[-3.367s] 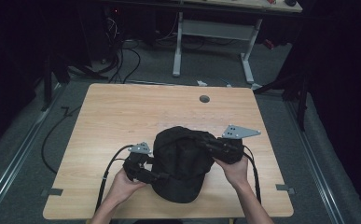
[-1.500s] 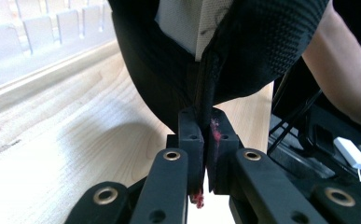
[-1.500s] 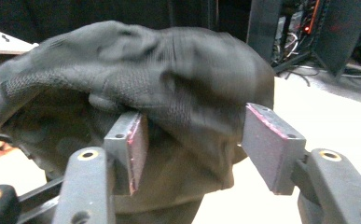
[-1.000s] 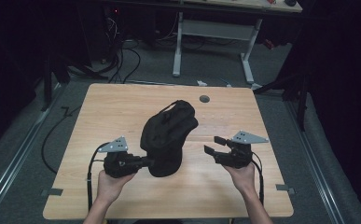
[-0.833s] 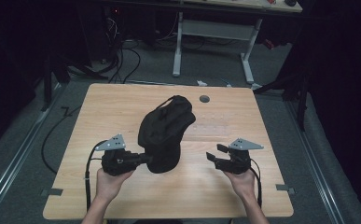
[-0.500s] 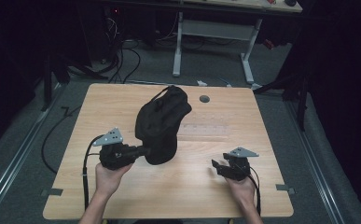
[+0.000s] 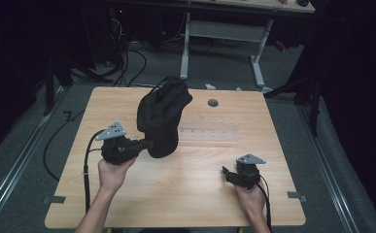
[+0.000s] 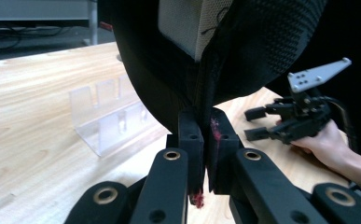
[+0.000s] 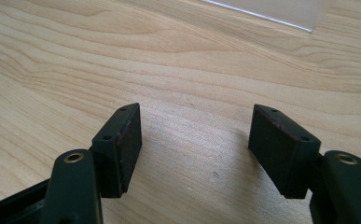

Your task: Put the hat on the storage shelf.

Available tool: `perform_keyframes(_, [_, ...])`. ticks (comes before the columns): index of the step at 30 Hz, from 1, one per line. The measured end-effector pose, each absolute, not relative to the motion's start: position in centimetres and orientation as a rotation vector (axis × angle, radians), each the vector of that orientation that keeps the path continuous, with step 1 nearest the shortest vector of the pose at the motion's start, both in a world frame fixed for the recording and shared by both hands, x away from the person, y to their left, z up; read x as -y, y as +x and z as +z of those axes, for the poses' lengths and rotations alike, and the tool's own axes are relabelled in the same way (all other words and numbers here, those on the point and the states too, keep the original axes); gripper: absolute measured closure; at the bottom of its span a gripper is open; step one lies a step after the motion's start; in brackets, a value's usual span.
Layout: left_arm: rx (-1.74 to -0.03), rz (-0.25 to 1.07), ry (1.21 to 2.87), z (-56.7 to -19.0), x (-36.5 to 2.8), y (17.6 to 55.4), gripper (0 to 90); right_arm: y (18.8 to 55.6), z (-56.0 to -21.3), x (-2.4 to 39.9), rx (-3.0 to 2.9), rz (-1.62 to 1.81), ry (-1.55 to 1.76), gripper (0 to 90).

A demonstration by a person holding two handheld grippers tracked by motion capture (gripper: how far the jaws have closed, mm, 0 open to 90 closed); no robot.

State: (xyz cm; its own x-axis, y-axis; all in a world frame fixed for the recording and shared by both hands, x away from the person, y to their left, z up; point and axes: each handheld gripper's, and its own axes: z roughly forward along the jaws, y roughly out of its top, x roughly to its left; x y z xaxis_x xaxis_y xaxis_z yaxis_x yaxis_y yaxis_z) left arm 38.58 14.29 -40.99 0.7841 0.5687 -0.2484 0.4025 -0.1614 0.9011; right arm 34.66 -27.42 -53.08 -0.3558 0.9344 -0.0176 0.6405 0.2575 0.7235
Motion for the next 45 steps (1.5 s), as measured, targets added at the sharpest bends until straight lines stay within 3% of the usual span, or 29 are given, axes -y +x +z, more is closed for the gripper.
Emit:
perform_keyframes(24, [-0.813,0.351,1.798,-40.1,-12.2,42.7,86.5,34.6,-53.1,27.4,-2.088,0.878,1.424,34.6])
perform_keyframes(45, [-0.883,0.365,1.787,-42.0,-11.3,44.3,86.5,34.6,-53.1,27.4,-2.089,0.876,1.417,34.6])
